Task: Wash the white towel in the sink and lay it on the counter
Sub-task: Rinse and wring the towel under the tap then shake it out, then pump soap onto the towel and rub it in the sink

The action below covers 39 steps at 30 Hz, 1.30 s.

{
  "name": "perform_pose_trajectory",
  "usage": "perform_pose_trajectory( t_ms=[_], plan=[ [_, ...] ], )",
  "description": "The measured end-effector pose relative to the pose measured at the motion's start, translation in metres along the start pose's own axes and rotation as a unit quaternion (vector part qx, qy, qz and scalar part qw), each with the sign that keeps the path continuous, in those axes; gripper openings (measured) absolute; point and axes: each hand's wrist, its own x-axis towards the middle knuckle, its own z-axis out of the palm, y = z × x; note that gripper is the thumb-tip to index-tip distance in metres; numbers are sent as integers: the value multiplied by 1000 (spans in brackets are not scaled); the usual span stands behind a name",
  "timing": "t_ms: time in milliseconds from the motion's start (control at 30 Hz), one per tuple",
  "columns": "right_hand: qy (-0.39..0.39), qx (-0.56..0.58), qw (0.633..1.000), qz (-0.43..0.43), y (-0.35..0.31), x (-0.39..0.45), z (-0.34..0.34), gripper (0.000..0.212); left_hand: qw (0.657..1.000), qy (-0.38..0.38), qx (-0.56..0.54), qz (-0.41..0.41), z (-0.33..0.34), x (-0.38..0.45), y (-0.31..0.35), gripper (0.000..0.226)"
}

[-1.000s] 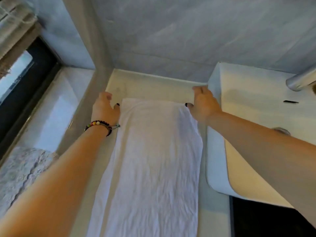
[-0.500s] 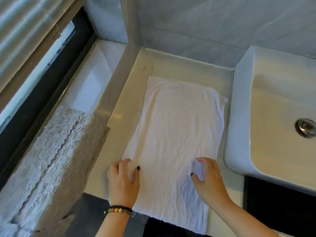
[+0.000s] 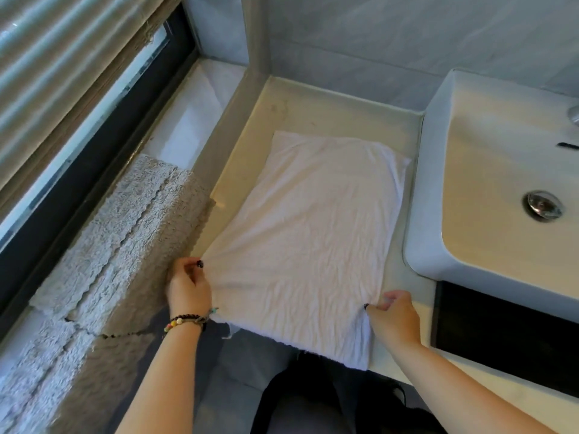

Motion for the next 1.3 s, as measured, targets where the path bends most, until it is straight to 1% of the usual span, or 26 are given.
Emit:
perform_pose_trajectory(
  t_ms=[33, 67, 133, 233, 267, 333, 400, 467, 533, 600, 667, 700, 733, 800, 900, 967, 1100, 1167, 1233, 1300],
  plan=[
    [-10, -8, 1000, 1, 4, -3, 0, 32, 1000, -6, -12, 2, -2, -6, -2, 17],
    [-19, -21, 1000, 0, 8, -5, 0, 27, 1000, -12, -12, 5, -4, -12, -5, 22],
    [-38, -56, 998, -1, 15, -11, 0, 21, 999, -27, 32, 26, -8, -25, -16, 32],
    [-67, -106, 992, -20, 22, -18, 1, 31, 992, -48, 102, 60, -10, -42, -36, 21],
    [-75, -115, 990, -31, 24, -19, 2, 32, 992, -51, 104, 59, -11, -45, -39, 17],
    [-89, -142, 984, -58, 26, -18, 1, 34, 994, -54, 90, 30, -17, -45, -34, 9],
    [-101, -168, 978, -74, 27, -15, -2, 32, 995, -65, 74, 4, -27, -38, -28, 18],
    [-109, -179, 975, -76, 29, -11, -6, 28, 992, -91, 91, 11, -37, -31, -24, 24],
    [-114, -188, 972, -79, 30, -10, -11, 24, 986, -103, 125, 28, -43, -28, -22, 26],
    [-116, -195, 970, -89, 31, -12, -15, 20, 982, -88, 158, 51, -42, -32, -17, 33],
    [-111, -192, 969, -109, 30, -16, -19, 17, 977, -61, 181, 98, -35, -43, -4, 42],
    [-107, -186, 969, -121, 29, -19, -21, 14, 975, -61, 173, 126, -28, -51, 6, 43],
    [-105, -173, 970, -133, 26, -22, -25, 12, 973, -76, 156, 156, -19, -62, 16, 44],
    [-107, -132, 973, -156, 20, -27, -35, 8, 964, -131, 118, 200, 4, -88, 38, 44],
    [-99, -90, 972, -196, 19, -32, -61, 26, 941, -205, 74, 260, 42, -128, 72, 43],
    [-75, -68, 972, -211, 22, -34, -85, 35, 916, -254, 53, 306, 62, -154, 97, 42],
    [-8, -5, 982, -191, 43, -37, -141, 37, 843, -352, 49, 403, 94, -201, 149, 41],
    [24, 19, 983, -183, 65, -36, -170, 39, 807, -383, 62, 445, 111, -223, 170, 40],
    [53, 42, 982, -175, 92, -34, -200, 39, 781, -403, 73, 471, 129, -247, 189, 37],
    [79, 63, 981, -166, 121, -29, -231, 39, 767, -414, 77, 483, 149, -275, 206, 35]
  ],
)
